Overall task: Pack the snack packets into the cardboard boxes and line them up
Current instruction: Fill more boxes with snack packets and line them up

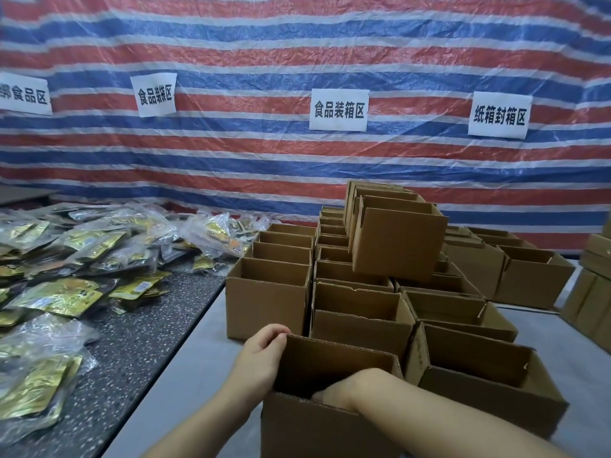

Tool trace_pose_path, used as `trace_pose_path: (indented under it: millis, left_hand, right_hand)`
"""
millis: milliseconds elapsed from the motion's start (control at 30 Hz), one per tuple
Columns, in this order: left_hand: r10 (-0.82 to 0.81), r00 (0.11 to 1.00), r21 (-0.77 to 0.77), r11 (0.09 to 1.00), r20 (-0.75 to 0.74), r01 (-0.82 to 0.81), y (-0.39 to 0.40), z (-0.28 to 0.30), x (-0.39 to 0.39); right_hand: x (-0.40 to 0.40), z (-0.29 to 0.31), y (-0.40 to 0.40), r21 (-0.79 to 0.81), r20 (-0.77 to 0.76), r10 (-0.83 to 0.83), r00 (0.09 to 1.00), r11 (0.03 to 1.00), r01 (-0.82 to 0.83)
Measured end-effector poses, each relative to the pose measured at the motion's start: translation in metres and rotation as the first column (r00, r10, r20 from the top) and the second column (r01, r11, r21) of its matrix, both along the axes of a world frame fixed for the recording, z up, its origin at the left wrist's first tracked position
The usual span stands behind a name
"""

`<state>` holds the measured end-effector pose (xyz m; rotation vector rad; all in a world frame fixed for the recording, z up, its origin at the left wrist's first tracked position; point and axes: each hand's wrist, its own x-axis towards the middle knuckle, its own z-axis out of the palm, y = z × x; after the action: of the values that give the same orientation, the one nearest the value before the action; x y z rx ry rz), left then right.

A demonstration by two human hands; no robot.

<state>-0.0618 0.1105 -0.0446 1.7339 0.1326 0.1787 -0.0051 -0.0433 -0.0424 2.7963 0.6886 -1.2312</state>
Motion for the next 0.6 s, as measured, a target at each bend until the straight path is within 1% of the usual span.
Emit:
trace_pose_path:
  millis: [67,167,333,433,500,567,600]
  left_hand:
    - [-0.005,1.000,0.035,0.999,0.018,0.004,0.002,-0.002,0.000]
    - [-0.024,0.999,0.053,0.998,0.021,0.023,0.002,-0.004,0.002]
    - [-0.016,0.999,0.045,0.999,0.028,0.015,-0.001,-0.011,0.006]
    - [-0.026,1.000,0.023,0.999,0.005,0.026,-0.001,-0.011,0.009]
    - [-0.016,1.000,0.049,0.999,0.004,0.016,-0.003,-0.011,0.011]
    - [-0.008,1.000,0.062,0.998,0.007,0.007,-0.004,-0.012,0.012]
    - [-0.002,1.000,0.068,0.998,0.010,0.001,-0.005,-0.012,0.013]
  right_hand:
    - [0.005,-0.005,0.001,-0.036,-0.077,0.019,0.997,0.999,-0.022]
    - [0.009,0.005,-0.002,-0.009,-0.129,0.036,0.991,0.999,-0.037]
    - [0.004,0.042,-0.016,0.107,-0.094,-0.047,0.995,0.993,0.057]
    - [0.004,0.044,-0.017,0.184,-0.025,-0.060,0.998,0.981,0.064]
    - [0.007,0.031,-0.011,0.118,-0.036,-0.065,0.997,0.991,0.068]
    - [0.014,0.012,-0.004,0.029,-0.151,-0.053,0.987,0.998,0.058]
    - [0.018,0.004,-0.001,0.011,-0.188,-0.028,0.982,0.999,0.031]
